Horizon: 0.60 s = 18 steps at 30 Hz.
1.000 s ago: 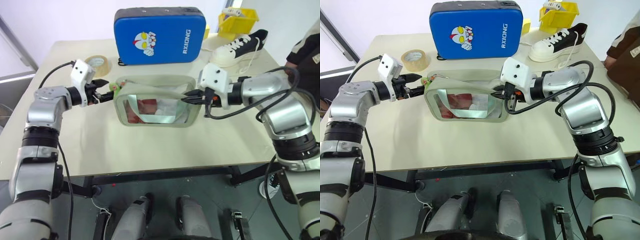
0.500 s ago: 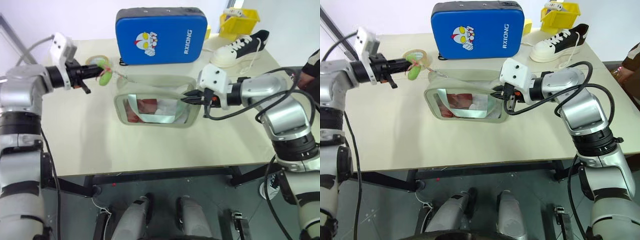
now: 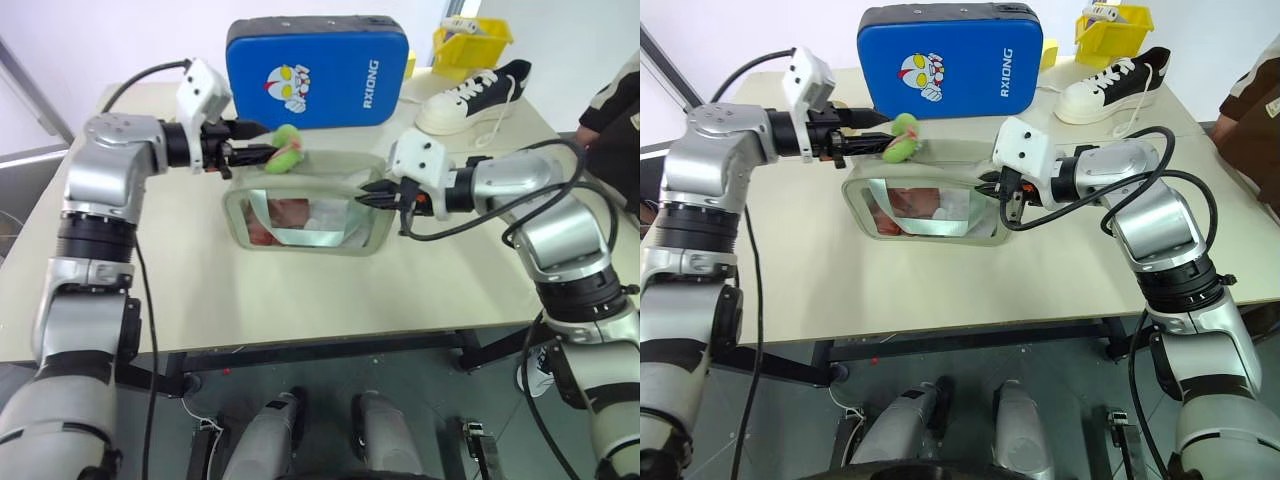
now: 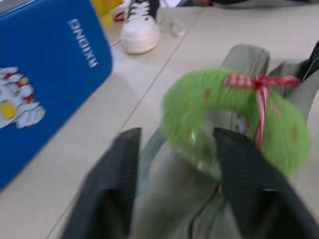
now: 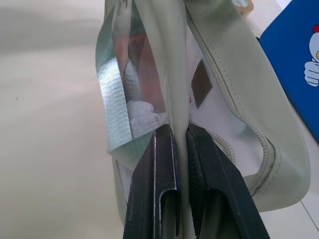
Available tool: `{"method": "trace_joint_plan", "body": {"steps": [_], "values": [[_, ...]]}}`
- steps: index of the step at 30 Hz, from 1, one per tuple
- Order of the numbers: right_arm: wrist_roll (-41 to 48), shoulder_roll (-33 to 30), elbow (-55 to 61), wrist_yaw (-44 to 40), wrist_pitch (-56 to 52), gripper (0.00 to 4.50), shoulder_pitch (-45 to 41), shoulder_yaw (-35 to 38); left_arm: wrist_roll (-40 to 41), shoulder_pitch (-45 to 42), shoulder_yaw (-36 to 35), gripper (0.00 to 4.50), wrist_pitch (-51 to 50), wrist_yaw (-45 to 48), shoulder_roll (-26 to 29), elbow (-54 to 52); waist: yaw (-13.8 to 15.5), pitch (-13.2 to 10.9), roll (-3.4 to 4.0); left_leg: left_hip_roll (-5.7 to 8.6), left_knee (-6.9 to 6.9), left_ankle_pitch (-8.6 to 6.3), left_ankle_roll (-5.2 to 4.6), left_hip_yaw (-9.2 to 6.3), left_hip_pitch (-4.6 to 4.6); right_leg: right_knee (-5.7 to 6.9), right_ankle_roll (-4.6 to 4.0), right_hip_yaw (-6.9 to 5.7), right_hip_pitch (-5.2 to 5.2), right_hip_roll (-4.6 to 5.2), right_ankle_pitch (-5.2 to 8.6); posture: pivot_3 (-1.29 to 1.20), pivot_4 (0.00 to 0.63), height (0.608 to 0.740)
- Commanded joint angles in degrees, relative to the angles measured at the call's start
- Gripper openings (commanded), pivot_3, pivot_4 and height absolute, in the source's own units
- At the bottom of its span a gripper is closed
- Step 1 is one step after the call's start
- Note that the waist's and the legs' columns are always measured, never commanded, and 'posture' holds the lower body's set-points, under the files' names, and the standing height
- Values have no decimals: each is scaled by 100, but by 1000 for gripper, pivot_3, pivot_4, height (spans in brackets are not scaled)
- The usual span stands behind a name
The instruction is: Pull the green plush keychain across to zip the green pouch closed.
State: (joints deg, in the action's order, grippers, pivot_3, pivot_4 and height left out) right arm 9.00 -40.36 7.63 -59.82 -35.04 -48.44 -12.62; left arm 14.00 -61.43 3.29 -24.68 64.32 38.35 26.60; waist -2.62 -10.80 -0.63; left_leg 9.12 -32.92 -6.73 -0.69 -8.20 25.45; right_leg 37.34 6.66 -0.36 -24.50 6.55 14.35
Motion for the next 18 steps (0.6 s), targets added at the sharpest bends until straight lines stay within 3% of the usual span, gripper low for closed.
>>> {"method": "trace_joint_plan", "body": {"steps": [1, 6, 9, 13, 18], "values": [[26, 46, 71, 4, 73, 0, -43, 24, -25, -240, -159, 4388, 5, 181, 344, -167, 10, 0, 0, 0, 0, 0, 0, 0, 0, 0, 0, 0, 0, 0, 0, 0, 150, 740], [-15, 144, -106, 8, 195, 0, -131, -26, 156, 4, -241, 4388, -398, 787, 1207, -783, -27, 0, 0, -1, 2, -1, -1, 3, 0, 0, 0, 4, -4, -2, 0, 0, 150, 740], [-33, 202, -209, -9, 266, 0, -199, -45, 391, 638, -299, 4388, -818, 983, 1548, -1560, -42, 2, 5, -1, 3, -3, -3, 5, -1, -1, 0, 7, -3, -2, 0, 0, 150, 740], [-68, 292, -331, -41, 341, 0, -268, -92, 393, 1498, -365, 4388, -963, 457, 1349, -2253, 3, 1, 4, -3, 3, -4, -2, 6, -8, 1, -5, 9, 4, -3, 2, 0, 150, 740], [-100, 346, -384, -91, 379, 0, -305, -113, 185, 1849, -335, 4388, -806, -91, 1051, -2391, 8, 0, 1, -4, -3, -3, -1, 7, 0, -1, -19, 10, 0, -2, 3, 0, 150, 740]]}}
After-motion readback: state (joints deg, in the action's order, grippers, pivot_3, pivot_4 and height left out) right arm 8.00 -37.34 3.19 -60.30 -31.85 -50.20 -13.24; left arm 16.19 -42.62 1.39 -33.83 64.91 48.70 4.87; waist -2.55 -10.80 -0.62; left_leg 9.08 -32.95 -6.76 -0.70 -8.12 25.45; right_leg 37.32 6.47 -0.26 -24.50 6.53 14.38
